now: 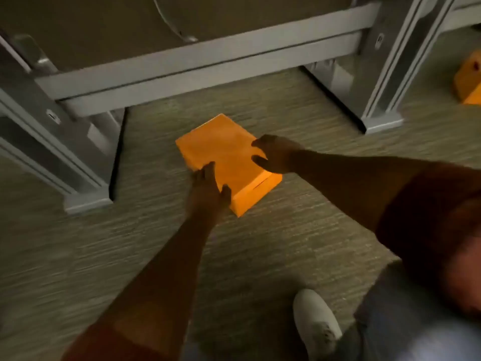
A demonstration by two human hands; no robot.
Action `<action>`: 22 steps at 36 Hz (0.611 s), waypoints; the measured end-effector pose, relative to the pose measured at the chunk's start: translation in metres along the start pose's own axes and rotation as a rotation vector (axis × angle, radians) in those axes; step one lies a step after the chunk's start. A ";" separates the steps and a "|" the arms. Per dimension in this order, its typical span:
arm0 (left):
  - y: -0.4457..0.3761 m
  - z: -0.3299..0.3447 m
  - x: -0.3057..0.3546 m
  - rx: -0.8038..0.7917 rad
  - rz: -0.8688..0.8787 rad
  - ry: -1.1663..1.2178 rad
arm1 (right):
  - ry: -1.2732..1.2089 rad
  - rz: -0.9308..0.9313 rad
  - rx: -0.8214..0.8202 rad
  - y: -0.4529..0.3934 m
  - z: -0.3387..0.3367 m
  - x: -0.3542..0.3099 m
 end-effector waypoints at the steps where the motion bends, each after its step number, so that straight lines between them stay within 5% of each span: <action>1: -0.001 0.004 -0.002 0.006 0.001 0.002 | 0.006 0.012 0.011 -0.003 0.002 0.002; 9: -0.026 0.063 -0.037 -0.011 -0.126 -0.035 | 0.041 0.171 -0.015 -0.035 0.029 0.046; 22: -0.075 0.125 -0.048 0.029 -0.354 0.271 | -0.039 0.352 -0.098 -0.074 0.107 0.101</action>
Point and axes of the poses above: each hand's wrist, its own y-axis away from the middle knuckle, its own z-axis out of the palm, x = y × z, the point moved 1 cm from there along -y, towards the middle knuckle, and after that the axes turned 12 degrees about -z, right-handed, at the moved point
